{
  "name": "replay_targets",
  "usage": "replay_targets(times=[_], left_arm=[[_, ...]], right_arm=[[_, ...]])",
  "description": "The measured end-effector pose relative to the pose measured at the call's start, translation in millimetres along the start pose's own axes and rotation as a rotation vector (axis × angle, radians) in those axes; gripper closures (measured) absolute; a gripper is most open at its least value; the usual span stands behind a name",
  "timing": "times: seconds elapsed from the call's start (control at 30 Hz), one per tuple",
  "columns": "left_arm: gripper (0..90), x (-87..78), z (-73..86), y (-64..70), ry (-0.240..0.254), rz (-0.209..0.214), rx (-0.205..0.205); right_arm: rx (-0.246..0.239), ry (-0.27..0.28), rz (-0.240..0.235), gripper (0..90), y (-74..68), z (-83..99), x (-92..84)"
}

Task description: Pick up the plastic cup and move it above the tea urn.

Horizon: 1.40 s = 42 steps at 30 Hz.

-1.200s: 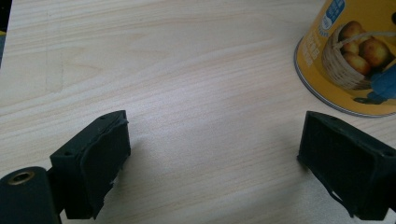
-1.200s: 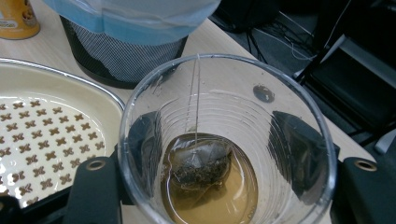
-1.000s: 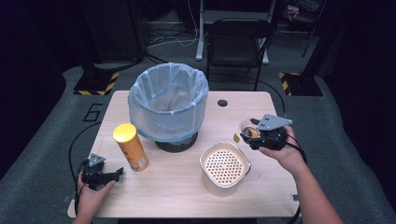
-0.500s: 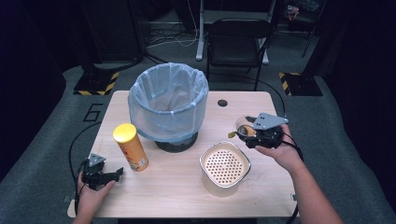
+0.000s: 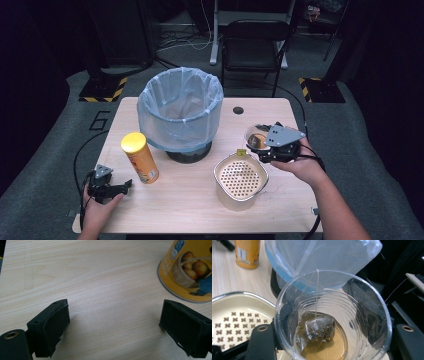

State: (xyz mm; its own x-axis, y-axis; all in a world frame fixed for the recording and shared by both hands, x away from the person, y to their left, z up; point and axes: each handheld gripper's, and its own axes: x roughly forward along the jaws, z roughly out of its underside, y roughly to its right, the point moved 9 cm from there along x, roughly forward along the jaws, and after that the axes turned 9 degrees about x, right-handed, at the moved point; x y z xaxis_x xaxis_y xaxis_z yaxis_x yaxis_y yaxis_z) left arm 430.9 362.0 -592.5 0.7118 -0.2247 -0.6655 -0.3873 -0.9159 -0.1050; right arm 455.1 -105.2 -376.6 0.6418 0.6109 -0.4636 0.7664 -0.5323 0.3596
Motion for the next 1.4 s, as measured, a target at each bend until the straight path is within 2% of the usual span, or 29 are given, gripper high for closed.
replay_targets(times=[0.17,0.33,0.37,0.5,0.57,0.63,0.73,0.97,1.17,1.4], left_arm=[[8.8,0.0,0.0,0.0,0.000,0.000,0.000],[8.7,0.2,-0.1,0.7,0.001,0.003,-0.007],[8.8,0.0,0.0,0.0,0.000,0.000,0.000],[8.8,-0.1,0.1,0.0,-0.002,0.000,0.000],[8.8,-0.1,0.1,0.0,-0.002,0.000,0.000],[8.7,-0.2,0.1,0.0,-0.002,0.000,0.000],[8.8,0.0,0.0,0.0,0.000,0.000,0.000],[8.8,0.0,0.0,0.7,-0.001,0.003,-0.006],[8.8,-0.2,0.2,0.0,-0.003,0.000,0.001],[8.7,0.0,0.0,0.1,0.000,0.000,-0.002]], right_arm=[[-0.081,-0.025,0.011,34.4,-6.9,6.2,6.7],[-0.110,-0.028,0.014,34.4,-9.5,9.3,10.1],[-0.134,-0.031,0.027,34.4,-9.9,10.3,11.1],[-0.157,-0.033,0.041,34.5,-11.0,10.5,11.9],[-0.189,-0.030,0.051,34.5,-11.1,9.9,12.5],[-0.189,-0.030,0.057,34.5,-12.4,10.0,12.2],[-0.218,-0.027,0.061,34.5,-13.5,9.8,12.3],[-0.251,-0.023,0.067,34.5,-15.3,9.8,11.9],[-0.263,-0.025,0.067,34.9,-17.9,11.2,11.8],[-0.330,-0.030,0.082,35.1,-25.4,11.6,11.6]])
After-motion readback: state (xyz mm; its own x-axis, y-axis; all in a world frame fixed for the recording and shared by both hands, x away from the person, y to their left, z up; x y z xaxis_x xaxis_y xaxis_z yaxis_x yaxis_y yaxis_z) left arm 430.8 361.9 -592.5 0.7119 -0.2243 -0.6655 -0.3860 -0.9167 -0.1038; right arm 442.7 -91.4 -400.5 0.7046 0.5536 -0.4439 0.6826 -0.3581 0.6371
